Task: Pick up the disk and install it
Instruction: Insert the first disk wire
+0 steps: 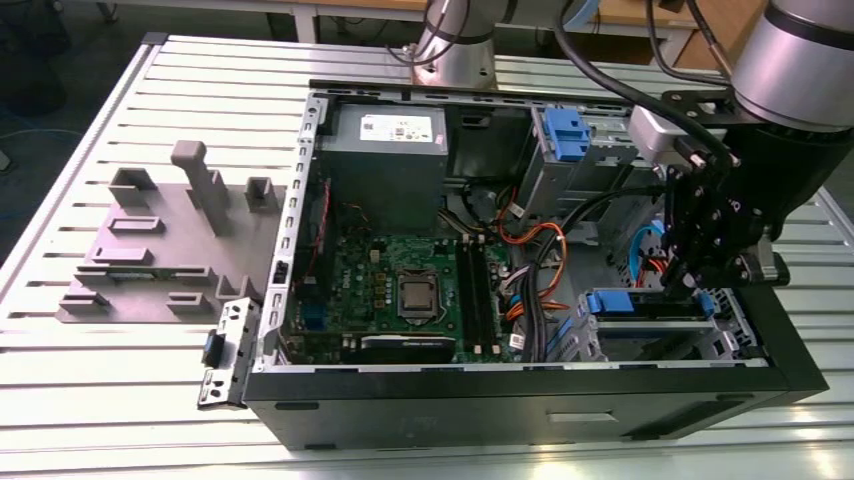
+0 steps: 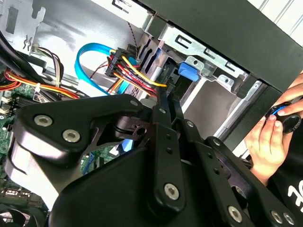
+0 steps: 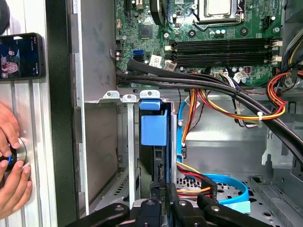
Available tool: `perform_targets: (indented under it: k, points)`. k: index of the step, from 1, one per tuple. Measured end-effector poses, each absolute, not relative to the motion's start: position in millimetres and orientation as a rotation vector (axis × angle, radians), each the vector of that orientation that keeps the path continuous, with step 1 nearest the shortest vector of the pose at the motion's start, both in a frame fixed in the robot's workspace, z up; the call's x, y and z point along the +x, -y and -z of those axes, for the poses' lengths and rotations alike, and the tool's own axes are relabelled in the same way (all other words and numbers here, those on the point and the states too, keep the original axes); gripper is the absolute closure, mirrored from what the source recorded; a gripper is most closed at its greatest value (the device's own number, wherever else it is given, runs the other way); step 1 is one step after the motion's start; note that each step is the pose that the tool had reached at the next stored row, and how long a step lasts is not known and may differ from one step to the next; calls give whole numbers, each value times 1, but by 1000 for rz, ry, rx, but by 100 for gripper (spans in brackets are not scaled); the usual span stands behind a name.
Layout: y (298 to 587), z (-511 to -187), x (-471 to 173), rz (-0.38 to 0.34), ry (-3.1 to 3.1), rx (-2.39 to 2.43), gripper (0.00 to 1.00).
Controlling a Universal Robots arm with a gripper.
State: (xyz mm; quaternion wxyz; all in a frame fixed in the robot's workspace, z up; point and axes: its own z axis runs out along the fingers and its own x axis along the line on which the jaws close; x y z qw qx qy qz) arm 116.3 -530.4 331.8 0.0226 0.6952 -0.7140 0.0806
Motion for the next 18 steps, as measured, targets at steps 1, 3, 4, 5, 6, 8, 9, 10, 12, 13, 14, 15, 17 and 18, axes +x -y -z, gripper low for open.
perform_targets:
  k: [1, 3, 4, 5, 6, 8, 9, 10, 12, 13, 14, 15, 17, 18]
  points:
    - [530, -332, 116, -250, 2211, 2154, 84]
    - [530, -331, 116, -249, 2210, 2155, 84]
    - [531, -331, 116, -249, 2209, 2156, 84]
    - [531, -330, 116, -249, 2209, 2156, 84]
    - [531, -330, 116, -249, 2208, 2156, 84]
    - [532, -329, 116, -249, 2208, 2157, 84]
    - [532, -328, 116, -249, 2208, 2157, 84]
    - [532, -328, 116, -249, 2208, 2157, 84]
    - [533, -327, 116, -249, 2208, 2157, 84]
    - [533, -327, 116, -249, 2208, 2157, 84]
    - [533, -327, 116, -249, 2208, 2157, 84]
    - [533, -327, 116, -249, 2208, 2157, 84]
    - [533, -327, 116, -249, 2208, 2157, 84]
    - [533, -327, 116, -249, 2208, 2157, 84]
